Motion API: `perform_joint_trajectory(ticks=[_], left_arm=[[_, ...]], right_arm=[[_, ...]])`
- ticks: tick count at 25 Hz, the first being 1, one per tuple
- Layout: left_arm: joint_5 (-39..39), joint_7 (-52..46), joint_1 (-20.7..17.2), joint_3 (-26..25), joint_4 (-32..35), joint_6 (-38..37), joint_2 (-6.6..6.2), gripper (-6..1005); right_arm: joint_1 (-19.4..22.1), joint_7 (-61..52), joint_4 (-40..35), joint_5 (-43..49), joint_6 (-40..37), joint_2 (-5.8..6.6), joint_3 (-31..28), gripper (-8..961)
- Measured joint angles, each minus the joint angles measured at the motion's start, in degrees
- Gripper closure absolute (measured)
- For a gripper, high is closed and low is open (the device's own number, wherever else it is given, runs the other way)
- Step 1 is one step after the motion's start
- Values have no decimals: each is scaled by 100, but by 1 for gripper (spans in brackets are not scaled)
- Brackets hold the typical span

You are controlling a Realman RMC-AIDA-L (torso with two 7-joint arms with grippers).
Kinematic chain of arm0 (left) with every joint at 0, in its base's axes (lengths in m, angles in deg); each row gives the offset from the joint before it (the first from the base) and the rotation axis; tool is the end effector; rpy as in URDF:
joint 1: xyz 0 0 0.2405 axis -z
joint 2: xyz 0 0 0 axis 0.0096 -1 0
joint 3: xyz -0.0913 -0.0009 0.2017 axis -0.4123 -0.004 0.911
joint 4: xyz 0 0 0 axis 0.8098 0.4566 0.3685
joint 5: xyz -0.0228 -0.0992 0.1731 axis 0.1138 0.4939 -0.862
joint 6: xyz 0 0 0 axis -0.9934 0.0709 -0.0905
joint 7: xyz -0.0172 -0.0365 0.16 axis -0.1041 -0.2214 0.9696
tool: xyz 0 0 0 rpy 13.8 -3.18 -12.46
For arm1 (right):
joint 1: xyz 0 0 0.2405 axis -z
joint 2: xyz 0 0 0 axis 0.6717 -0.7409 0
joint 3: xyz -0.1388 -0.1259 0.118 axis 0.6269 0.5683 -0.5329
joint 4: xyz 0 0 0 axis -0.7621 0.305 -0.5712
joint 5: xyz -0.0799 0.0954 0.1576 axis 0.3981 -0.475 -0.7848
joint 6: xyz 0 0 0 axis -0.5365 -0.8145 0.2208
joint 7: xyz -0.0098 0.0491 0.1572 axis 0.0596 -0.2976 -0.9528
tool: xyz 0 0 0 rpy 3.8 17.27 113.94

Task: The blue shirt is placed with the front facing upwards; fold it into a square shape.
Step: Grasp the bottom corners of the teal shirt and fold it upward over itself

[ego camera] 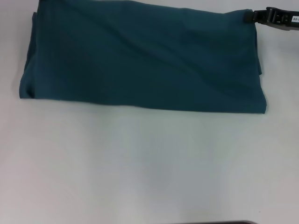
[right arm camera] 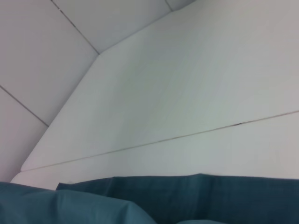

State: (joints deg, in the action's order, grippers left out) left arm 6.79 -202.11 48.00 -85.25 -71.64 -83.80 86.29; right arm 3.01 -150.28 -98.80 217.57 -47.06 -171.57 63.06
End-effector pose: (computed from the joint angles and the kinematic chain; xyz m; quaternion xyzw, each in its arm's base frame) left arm -0.2235 0.4337 0.0756 -0.8381 -0.4388 -0.1336 0.2953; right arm 0.2663 0.3858 0.0486 -0.7736 0.5324 0.2418 0.2444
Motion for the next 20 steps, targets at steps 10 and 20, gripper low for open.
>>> perform_joint_trajectory(ticks=[10,20], left_arm=[[15,37,105,50,213,432,31,999],[21,78,118,70,367,721,109,937]], right_arm=[[-70,37,105,-92,260,7,2,908],[-75,84,239,-157,496,-22,21,908]])
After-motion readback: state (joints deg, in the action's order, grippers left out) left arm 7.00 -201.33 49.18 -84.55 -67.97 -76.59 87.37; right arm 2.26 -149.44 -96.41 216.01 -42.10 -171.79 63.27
